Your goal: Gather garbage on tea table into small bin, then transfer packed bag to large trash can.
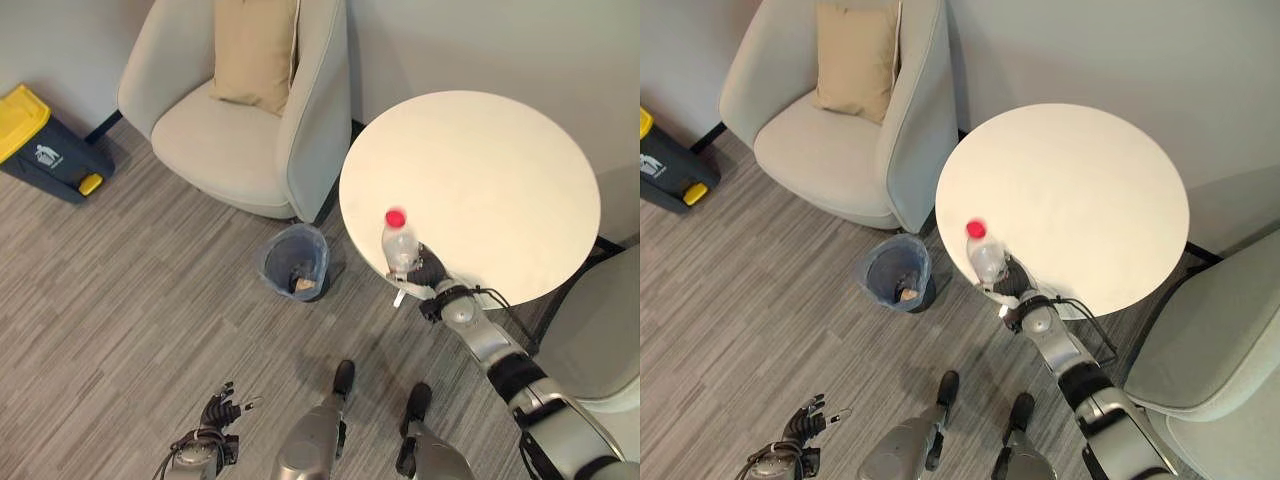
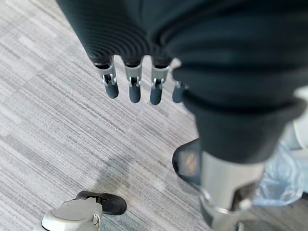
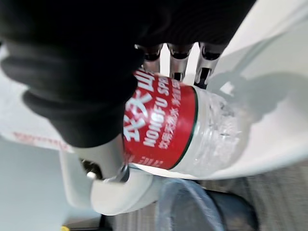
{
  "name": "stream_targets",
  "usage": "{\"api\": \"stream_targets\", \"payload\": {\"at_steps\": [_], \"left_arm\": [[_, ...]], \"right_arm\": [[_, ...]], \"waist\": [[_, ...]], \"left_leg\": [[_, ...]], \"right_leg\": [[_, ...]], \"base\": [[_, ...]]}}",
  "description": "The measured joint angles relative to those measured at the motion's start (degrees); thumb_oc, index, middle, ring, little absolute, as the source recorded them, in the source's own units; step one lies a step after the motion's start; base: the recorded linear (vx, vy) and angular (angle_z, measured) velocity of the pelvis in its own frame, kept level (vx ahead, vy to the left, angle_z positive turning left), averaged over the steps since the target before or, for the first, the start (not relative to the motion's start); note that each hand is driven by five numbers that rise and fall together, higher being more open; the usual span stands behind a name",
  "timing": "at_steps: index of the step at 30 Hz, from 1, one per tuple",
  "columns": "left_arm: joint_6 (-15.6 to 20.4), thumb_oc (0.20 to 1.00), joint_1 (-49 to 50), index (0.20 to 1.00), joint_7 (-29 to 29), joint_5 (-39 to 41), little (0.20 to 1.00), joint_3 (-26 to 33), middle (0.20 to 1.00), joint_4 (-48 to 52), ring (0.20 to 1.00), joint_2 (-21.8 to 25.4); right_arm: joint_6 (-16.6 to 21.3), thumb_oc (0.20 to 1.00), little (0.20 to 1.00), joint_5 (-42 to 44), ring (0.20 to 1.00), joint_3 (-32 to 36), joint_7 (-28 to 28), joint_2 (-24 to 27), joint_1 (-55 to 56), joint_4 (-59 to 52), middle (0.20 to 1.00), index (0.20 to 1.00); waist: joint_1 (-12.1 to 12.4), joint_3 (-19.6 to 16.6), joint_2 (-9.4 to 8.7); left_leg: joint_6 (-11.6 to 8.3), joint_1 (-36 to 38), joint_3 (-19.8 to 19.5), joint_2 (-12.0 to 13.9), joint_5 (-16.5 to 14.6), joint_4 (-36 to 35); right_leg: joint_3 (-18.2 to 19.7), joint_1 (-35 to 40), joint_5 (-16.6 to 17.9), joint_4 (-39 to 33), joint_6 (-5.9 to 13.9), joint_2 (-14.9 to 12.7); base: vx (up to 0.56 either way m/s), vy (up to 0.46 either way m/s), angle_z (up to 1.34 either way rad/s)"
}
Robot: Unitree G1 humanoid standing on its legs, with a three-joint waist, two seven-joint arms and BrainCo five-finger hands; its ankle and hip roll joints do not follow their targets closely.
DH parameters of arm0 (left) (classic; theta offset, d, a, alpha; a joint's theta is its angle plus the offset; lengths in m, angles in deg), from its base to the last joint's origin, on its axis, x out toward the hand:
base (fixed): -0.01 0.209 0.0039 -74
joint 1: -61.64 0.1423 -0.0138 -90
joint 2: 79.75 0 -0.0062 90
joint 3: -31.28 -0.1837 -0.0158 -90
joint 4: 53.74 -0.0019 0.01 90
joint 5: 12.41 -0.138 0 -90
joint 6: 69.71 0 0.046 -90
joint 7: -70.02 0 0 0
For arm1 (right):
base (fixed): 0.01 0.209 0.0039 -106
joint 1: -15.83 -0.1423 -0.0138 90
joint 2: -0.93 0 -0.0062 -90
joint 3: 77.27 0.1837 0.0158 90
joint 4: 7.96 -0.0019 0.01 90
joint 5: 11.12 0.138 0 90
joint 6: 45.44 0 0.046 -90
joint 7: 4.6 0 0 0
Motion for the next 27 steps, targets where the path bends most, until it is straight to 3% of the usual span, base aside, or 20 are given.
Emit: {"api": "stream_targets", "payload": {"at_steps": [5, 8, 11, 13, 19, 21, 22, 23, 24, 25, 26, 27], "left_arm": [[0.01, 1.000, -0.23, 1.000, 0.07, 0.26, 1.000, 0.25, 1.000, 0.08, 1.000, 0.04], [-0.05, 1.000, -0.33, 1.000, 0.02, 0.25, 1.000, 0.67, 1.000, 0.39, 1.000, 0.11], [-0.12, 1.000, -0.17, 1.000, -0.15, 0.22, 1.000, 1.18, 1.000, 1.95, 1.000, 0.19], [-0.35, 1.000, 0.22, 1.000, -0.30, 0.19, 1.000, 1.32, 1.000, 1.79, 1.000, 0.14], [-0.55, 1.000, 0.53, 1.000, -0.63, -0.16, 1.000, 2.55, 1.000, 1.79, 1.000, -0.23], [-0.70, 1.000, 0.54, 1.000, -0.65, -0.18, 1.000, 2.43, 1.000, 1.79, 1.000, -0.52], [-1.45, 1.000, 0.48, 1.000, -0.65, -0.21, 1.000, 2.31, 1.000, 1.81, 1.000, -0.73], [-1.63, 1.000, 0.52, 1.000, -0.62, -0.23, 1.000, 2.24, 1.000, 1.76, 1.000, -0.90], [-1.70, 1.000, 0.14, 1.000, -0.55, -0.26, 1.000, 2.35, 1.000, 1.50, 1.000, -1.21], [-1.67, 1.000, -0.18, 1.000, -0.55, -0.26, 1.000, 2.25, 1.000, 1.59, 1.000, -1.63], [-1.72, 1.000, -0.53, 1.000, -0.59, -0.30, 1.000, 2.10, 1.000, 1.72, 1.000, -2.18], [-1.76, 1.000, -0.20, 1.000, -0.58, -0.38, 1.000, 2.14, 1.000, 1.81, 1.000, -2.86]], "right_arm": [[-0.08, 0.200, 0.200, 3.05, 0.200, 2.49, -0.84, 1.21, 2.89, -5.39, 0.200, 0.200], [0.07, 0.200, 0.200, 3.04, 0.200, 5.92, -0.55, 3.60, 11.17, -12.99, 0.200, 0.200], [0.25, 0.200, 0.200, 3.03, 0.200, 8.06, 0.71, 5.15, 17.00, -15.95, 0.200, 0.200], [0.25, 0.200, 0.200, 3.04, 0.200, 8.23, 1.53, 5.20, 18.88, -16.37, 0.200, 0.200], [1.01, 0.200, 0.200, 3.01, 0.200, 8.79, 3.63, 6.08, 24.63, -20.89, 0.200, 0.200], [1.12, 0.200, 0.200, 2.97, 0.200, 9.57, 3.64, 6.30, 25.83, -21.72, 0.200, 0.200], [1.16, 0.200, 0.200, 2.96, 0.200, 10.69, 3.55, 6.52, 27.20, -22.51, 0.200, 0.200], [1.16, 0.200, 0.200, 2.96, 0.200, 10.76, 3.52, 6.80, 27.22, -22.54, 0.200, 0.200], [1.24, 0.200, 0.200, 2.94, 0.200, 10.93, 3.35, 7.07, 27.30, -22.74, 0.200, 0.200], [1.28, 0.200, 0.200, 2.93, 0.200, 11.28, 3.28, 7.49, 27.33, -23.07, 0.200, 0.200], [1.29, 0.200, 0.200, 2.93, 0.200, 11.92, 3.21, 7.57, 27.07, -23.38, 0.200, 0.200], [1.31, 0.200, 0.200, 2.91, 0.200, 12.89, 2.90, 7.61, 27.43, -24.33, 0.200, 0.200]], "waist": [[0.28, 0.43, -0.69], [-0.36, 0.82, -1.15], [-2.98, 0.91, -1.50], [-2.97, 0.87, -1.72], [-4.63, 0.73, -1.35], [-4.75, 0.48, -0.96], [-5.05, 0.39, -0.74], [-5.36, 0.37, -0.63], [-5.92, 0.34, -0.79], [-7.14, 0.29, -1.37], [-7.20, 0.32, -1.67], [-7.66, 0.10, -1.31]], "left_leg": [[0.01, 0.34, -0.11, -0.49, 0.00, 0.00], [0.00, 2.94, -0.73, -1.13, 0.00, -0.09], [0.00, 3.39, -3.47, -1.28, 0.00, -0.08], [-0.09, 3.85, -3.25, -1.08, 0.03, -0.06], [-2.42, 3.46, -7.83, -0.85, 0.55, -0.15], [-2.60, 2.18, -8.37, -0.50, -0.28, -0.42], [-2.39, 0.75, -2.23, 1.00, -4.64, -0.25], [-2.43, 0.50, 0.74, 1.45, -6.59, -0.44], [-2.64, 0.09, 7.51, 2.71, -9.30, 0.03], [-1.93, -0.55, 13.42, 2.99, -8.43, 1.88], [-0.86, -0.55, 16.22, 3.05, -7.68, 3.43], [-0.39, -0.03, 22.44, 3.96, -7.98, 5.25]], "right_leg": [[-0.08, 0.31, 0.02, 0.33, -0.33, -0.49], [0.46, 3.49, -1.23, 0.36, 0.76, -0.73], [4.54, 4.03, -3.90, 2.47, 0.29, 0.92], [5.35, 4.14, -4.01, 3.06, 0.16, 1.31], [1.33, 6.15, -4.18, 2.40, -0.16, 2.23], [-0.27, 6.20, -4.21, 2.35, -1.08, 2.62], [-3.67, 6.70, -3.78, 2.50, -2.32, 1.85], [-5.09, 7.09, -3.82, 2.78, -2.63, 1.13], [-7.55, 7.09, -3.92, 2.96, -2.86, -0.54], [-9.23, 7.09, -4.09, 3.22, -2.98, -2.24], [-9.63, 6.87, -4.14, 3.63, -2.87, -4.05], [-10.73, 7.30, -4.18, 3.65, -2.17, -5.41]], "base": [[0.00, -0.007, 0.03], [0.01, -0.056, 0.18], [-0.01, -0.069, 0.45], [-0.03, -0.096, 0.03], [-0.05, -0.096, 0.32], [-0.08, -0.003, 0.82], [-0.10, 0.050, 1.16], [-0.08, 0.073, 1.26], [0.00, 0.075, 0.99], [0.02, 0.109, 0.93], [0.14, 0.110, 0.71], [0.19, 0.121, 0.62]]}}
